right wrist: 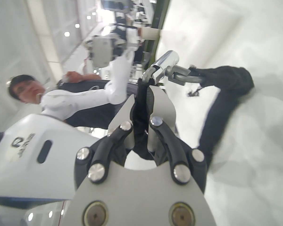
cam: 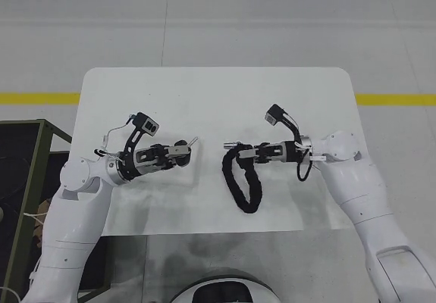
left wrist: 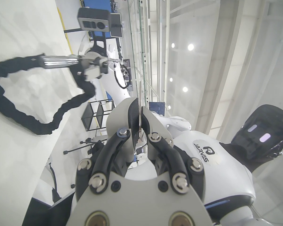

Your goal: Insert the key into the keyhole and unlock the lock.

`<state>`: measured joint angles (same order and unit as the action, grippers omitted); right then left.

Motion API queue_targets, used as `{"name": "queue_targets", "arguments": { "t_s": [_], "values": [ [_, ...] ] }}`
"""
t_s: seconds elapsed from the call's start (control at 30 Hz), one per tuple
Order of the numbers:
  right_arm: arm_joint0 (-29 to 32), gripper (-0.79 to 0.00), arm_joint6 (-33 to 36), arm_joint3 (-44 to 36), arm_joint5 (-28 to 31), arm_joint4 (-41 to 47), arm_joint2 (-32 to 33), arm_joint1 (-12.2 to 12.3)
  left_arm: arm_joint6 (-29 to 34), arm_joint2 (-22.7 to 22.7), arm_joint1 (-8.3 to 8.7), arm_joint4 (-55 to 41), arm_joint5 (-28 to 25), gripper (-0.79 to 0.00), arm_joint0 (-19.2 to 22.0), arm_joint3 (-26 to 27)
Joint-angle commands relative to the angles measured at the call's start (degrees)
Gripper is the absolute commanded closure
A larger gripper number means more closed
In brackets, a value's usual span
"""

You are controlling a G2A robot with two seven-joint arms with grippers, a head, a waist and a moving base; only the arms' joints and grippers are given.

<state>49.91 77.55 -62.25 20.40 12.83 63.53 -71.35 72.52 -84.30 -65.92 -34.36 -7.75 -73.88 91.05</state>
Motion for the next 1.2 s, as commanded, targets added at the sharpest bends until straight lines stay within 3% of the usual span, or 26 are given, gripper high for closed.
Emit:
{"name": "queue_targets", "arguments": {
  "t_s": [0.0, 0.27, 0.3, 0.33, 0.37, 0.4, 0.43, 0.47, 0.63, 0.9, 1.03, 1.07, 1.1, 1.13, 1.17],
  "values": [
    [-0.19, 0.000, -2.31, 0.55, -0.68, -5.96, -1.32, -0.13, 0.12, 0.55, -0.13, 0.35, -0.08, 0.000, -0.04, -0.03],
    [-1.74, 0.000, -7.65, 4.08, -3.86, -19.05, -5.08, -0.82, 0.39, 0.87, -0.34, 1.37, -0.34, 0.000, 0.05, -0.22],
    [-1.87, -0.068, -7.49, 4.16, -4.23, -19.46, -5.34, -0.93, 0.39, 0.87, -0.34, 1.37, -0.34, 0.000, 0.05, -0.22],
    [-1.92, -0.188, -7.13, 4.29, -4.52, -19.31, -5.47, -1.04, 0.39, 0.87, -0.34, 1.37, -0.34, 0.000, 0.05, -0.22],
    [-1.97, -0.351, -6.48, 4.45, -5.14, -19.37, -5.69, -1.13, 0.39, 0.87, -0.34, 1.37, -0.34, 0.000, 0.05, -0.22],
    [-2.09, -0.594, -6.25, 4.32, -5.39, -19.26, -5.73, -1.23, 0.39, 0.87, -0.34, 1.37, -0.34, 0.000, 0.05, -0.22],
    [-2.09, -0.683, -6.34, 3.97, -5.19, -19.04, -5.68, -1.31, 0.39, 0.87, -0.34, 1.37, -0.34, 0.000, 0.05, -0.22],
    [-2.04, -0.690, -6.32, 3.57, -5.21, -19.06, -5.64, -1.39, 0.39, 0.87, -0.34, 1.37, -0.34, 0.000, 0.05, -0.22],
    [-2.11, -0.391, -6.88, 2.47, -4.82, -18.99, -5.00, -1.56, 0.39, 0.87, -0.34, 1.37, -0.34, 0.000, 0.05, -0.22],
    [-2.63, -0.376, -8.08, 3.49, -5.31, -20.97, -6.60, -2.56, 0.39, 0.87, -0.34, 1.37, -0.34, 0.000, 0.05, -0.22],
    [-3.30, -0.299, -8.81, 4.63, -5.25, -22.23, -7.36, -3.14, 0.39, 0.87, -0.34, 1.37, -0.34, 0.000, 0.05, -0.22],
    [-3.45, -0.262, -9.15, 4.81, -5.21, -22.76, -7.50, -3.26, 0.39, 0.87, -0.34, 1.37, -0.34, 0.000, 0.05, -0.22],
    [-3.48, -0.157, -9.36, 4.90, -5.15, -22.84, -7.59, -3.40, 0.39, 0.87, -0.34, 1.37, -0.34, 0.000, 0.05, -0.22],
    [-3.51, 0.000, -9.38, 4.99, -5.09, -22.70, -7.60, -3.53, 0.39, 0.87, -0.34, 1.37, -0.34, 0.000, 0.05, -0.22],
    [-3.60, 0.000, -9.30, 5.08, -5.04, -22.77, -7.55, -3.61, 0.39, 0.87, -0.34, 1.37, -0.34, 0.000, 0.05, -0.22]
  ]
}}
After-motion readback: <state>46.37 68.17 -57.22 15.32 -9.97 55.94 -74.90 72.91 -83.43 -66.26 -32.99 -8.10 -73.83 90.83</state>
